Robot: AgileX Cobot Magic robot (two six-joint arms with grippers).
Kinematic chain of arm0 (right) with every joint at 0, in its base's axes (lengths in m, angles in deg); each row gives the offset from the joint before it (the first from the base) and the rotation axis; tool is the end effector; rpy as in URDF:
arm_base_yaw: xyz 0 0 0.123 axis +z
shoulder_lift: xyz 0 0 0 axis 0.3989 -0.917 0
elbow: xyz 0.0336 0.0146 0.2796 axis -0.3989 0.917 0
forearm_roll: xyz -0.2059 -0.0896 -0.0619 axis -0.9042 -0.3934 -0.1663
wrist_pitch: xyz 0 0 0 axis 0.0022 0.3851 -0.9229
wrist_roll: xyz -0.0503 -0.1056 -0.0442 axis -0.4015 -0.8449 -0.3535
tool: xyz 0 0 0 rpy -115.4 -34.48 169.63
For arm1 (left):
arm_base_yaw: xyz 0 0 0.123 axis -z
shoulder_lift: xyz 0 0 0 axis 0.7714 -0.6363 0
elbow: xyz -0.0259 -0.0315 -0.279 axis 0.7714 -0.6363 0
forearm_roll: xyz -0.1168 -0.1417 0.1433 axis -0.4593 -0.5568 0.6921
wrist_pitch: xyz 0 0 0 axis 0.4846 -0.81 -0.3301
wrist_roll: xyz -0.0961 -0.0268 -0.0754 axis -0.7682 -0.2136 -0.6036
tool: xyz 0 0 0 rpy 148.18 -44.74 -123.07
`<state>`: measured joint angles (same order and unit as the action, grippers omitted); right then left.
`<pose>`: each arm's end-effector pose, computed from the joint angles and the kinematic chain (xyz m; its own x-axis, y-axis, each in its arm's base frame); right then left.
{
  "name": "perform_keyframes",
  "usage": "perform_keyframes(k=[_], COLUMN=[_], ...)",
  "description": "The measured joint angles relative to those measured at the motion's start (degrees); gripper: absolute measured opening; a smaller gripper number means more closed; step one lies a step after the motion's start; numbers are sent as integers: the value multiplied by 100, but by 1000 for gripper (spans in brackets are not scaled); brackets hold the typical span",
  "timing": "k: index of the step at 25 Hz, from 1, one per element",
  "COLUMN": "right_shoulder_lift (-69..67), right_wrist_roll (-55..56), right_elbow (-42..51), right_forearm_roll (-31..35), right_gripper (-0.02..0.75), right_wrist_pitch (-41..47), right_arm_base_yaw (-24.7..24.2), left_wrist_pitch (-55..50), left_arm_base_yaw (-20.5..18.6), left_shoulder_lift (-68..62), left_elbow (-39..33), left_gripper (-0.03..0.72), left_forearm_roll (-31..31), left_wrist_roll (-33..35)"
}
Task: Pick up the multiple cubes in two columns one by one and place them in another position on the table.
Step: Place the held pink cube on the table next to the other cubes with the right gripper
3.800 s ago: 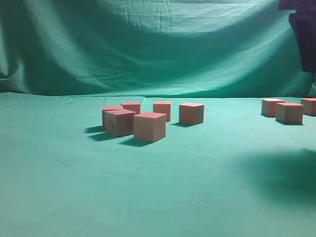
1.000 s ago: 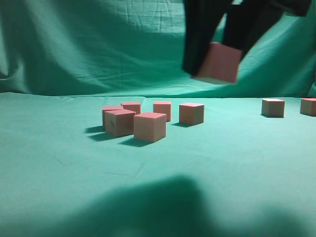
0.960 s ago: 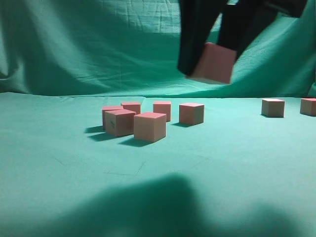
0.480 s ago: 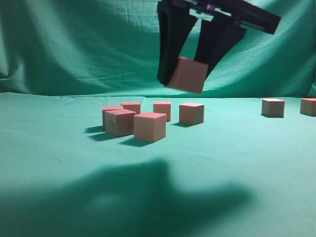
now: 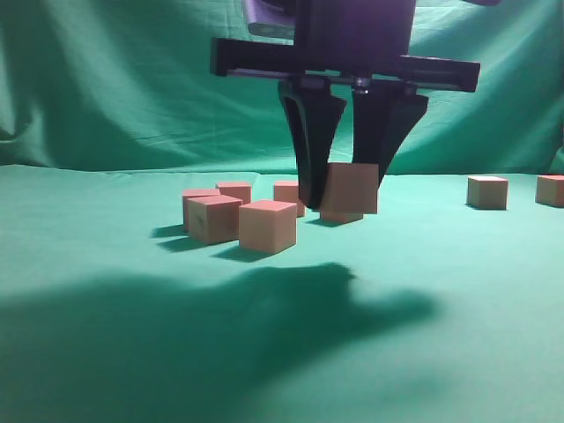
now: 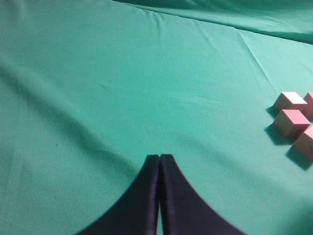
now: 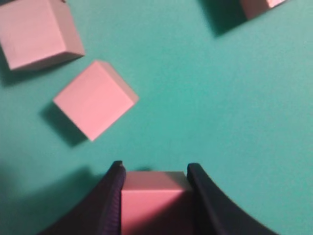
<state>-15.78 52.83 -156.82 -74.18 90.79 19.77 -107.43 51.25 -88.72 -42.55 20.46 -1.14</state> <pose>0.2592 0.2330 0.1665 -0.9149 -0.3507 -0.2000 -0.3604 0.9327 0.0127 0.0693 -0.0063 0.1676 -0.2718 -0.1874 -0.9439 0.0011 0.9808 -0.1950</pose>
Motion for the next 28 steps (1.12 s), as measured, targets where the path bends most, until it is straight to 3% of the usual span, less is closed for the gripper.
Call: perform_keyframes(k=[28], right_shoulder_lift=[-498], right_wrist_roll=[250], right_elbow=[-34], right_forearm_roll=[-62], right_gripper=[262], right_wrist_pitch=[-425], right_arm_base_yaw=[0], left_wrist_pitch=[0], left_arm_base_yaw=[0], left_shoulder_lift=[0], left_elbow=[0], left_gripper=[0], left_forearm_roll=[0], left_wrist_roll=[0])
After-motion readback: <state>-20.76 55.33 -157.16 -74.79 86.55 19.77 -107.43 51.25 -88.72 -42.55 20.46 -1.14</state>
